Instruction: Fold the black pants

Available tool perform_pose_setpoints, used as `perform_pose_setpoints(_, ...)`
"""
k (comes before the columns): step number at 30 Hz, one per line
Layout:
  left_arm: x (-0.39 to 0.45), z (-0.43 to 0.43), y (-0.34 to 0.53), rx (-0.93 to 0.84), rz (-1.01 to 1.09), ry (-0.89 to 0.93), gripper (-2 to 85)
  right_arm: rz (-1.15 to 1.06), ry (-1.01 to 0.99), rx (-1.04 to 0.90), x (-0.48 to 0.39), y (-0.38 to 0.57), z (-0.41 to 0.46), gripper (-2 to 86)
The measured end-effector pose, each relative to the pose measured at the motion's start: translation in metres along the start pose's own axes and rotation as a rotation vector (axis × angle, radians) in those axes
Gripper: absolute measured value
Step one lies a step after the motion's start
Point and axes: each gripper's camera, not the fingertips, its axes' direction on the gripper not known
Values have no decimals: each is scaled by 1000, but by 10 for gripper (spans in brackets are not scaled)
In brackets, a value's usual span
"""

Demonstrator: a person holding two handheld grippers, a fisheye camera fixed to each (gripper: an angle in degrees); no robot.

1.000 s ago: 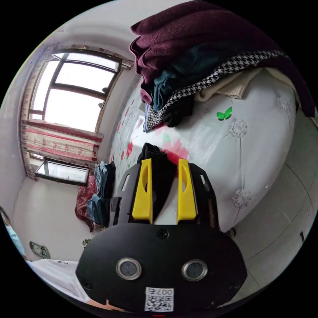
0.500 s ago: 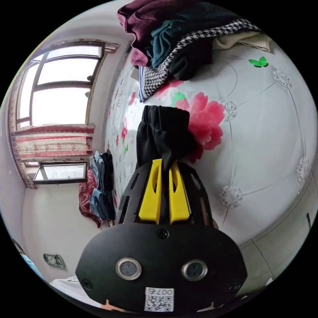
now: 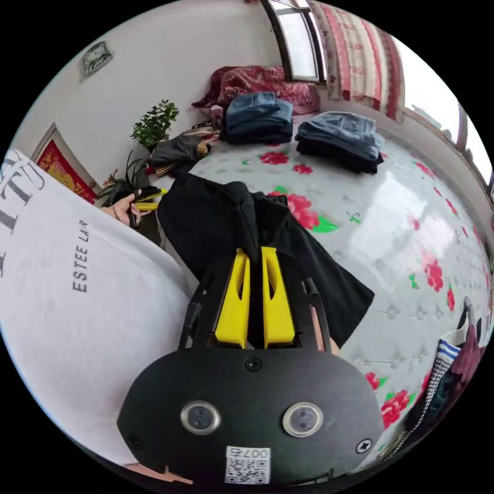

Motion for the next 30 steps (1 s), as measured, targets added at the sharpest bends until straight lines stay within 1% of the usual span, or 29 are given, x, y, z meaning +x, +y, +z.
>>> perform_pose_setpoints(1, -4, -3, -1, 5, 3, 1, 132, 10, -72, -157, -2, -3, 54, 37)
perform_pose_setpoints(2, -9, -6, -2, 8, 1, 9, 126, 38, -124, -354, -1, -2, 102, 40)
perform_pose_setpoints(3, -12, -9, -3, 8, -3, 18, 125, 48, -137, -418, -1, 2, 115, 41)
perform_pose_setpoints(4, -19, -16, -5, 8, -8, 41, 122, 49, -142, -318, -2, 4, 101, 43)
perform_pose_setpoints(5, -25, -22, -8, 0, 0, 58, 121, 62, -155, -287, 0, 4, 87, 45)
perform_pose_setpoints(7, -33, -34, -11, 0, 27, 52, 124, 82, -171, -243, 3, 9, 70, 47)
perform_pose_setpoints(11, -56, -56, -24, 76, 33, 63, 143, 179, -193, -136, 7, 20, 50, 50)
perform_pose_setpoints(14, -69, -46, -41, 64, 25, 62, 170, 266, -212, -73, 9, 24, 46, 46)
perform_pose_setpoints(16, -71, -40, -51, 77, 39, 55, 174, 269, -195, -75, 7, 25, 43, 40)
perform_pose_setpoints(18, -71, -35, -61, 76, 64, 61, 172, 267, -161, -93, 6, 25, 39, 34)
perform_pose_setpoints(20, -69, -29, -73, 53, 105, 21, 157, 291, -136, -65, 9, 30, 28, 25)
perform_pose_setpoints(22, -76, -25, -81, -8, 111, -27, 108, 327, -133, -25, 14, 35, 20, 18)
perform_pose_setpoints(24, -91, -34, -85, -9, 69, 53, 74, 373, -128, -4, 21, 42, 13, 15)
perform_pose_setpoints(25, -97, -41, -85, 0, 61, 132, 68, 399, -123, 4, 25, 47, 7, 13)
perform_pose_setpoints(27, -91, -55, -82, 3, 98, 219, 63, 439, -112, 13, 32, 56, -1, 12)
perform_pose_setpoints(29, -54, -73, -74, -41, 239, 314, 60, 506, -96, 60, 42, 75, -20, 8)
perform_pose_setpoints(30, -41, -77, -71, -60, 283, 330, 60, 524, -93, 80, 45, 80, -26, 7)
